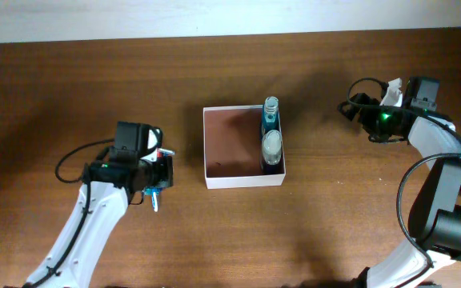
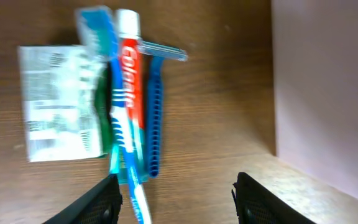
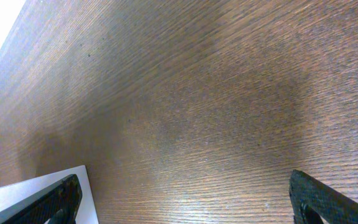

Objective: Pack container
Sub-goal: 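Move the left gripper over the toothbrush and toothpaste group, then close the left gripper on the blue toothbrush handle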

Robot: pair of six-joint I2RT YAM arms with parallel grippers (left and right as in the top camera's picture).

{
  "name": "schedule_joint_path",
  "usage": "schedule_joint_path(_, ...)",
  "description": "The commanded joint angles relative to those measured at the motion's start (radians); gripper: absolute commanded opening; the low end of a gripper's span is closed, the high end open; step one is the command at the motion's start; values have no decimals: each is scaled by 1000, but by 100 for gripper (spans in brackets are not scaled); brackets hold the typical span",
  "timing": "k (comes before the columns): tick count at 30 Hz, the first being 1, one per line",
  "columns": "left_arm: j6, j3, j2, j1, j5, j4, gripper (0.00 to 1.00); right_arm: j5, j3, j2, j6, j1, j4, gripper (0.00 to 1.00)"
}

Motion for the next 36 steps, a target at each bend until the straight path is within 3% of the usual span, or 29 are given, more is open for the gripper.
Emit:
schedule_joint_path(1,-48,18,8,-13,-152,18,59,5,-1,3,-6,-1,3,98)
schedule_joint_path(4,-43,18,30,-13,-214,68,57,5,-1,3,-6,-1,3,98)
schedule_joint_path(13,-44,17,101,-13,-154,155,58,5,-1,3,-6,-1,3,98)
schedule_joint_path(27,-53,17,218,-13,-135,157,56,5,-1,3,-6,-1,3,98)
schedule_joint_path(28,-58,17,223,-13,-135,162,53,5,-1,3,-6,-1,3,98)
schedule_joint_path(29,-60,17,233,-13,-136,165,43,5,-1,3,-6,-1,3,98)
schedule_joint_path(30,-60,17,240,-13,-135,164,41,5,-1,3,-6,-1,3,98)
schedule_joint_path(36,-59,17,251,-13,-130,166,41,5,-1,3,-6,-1,3,98)
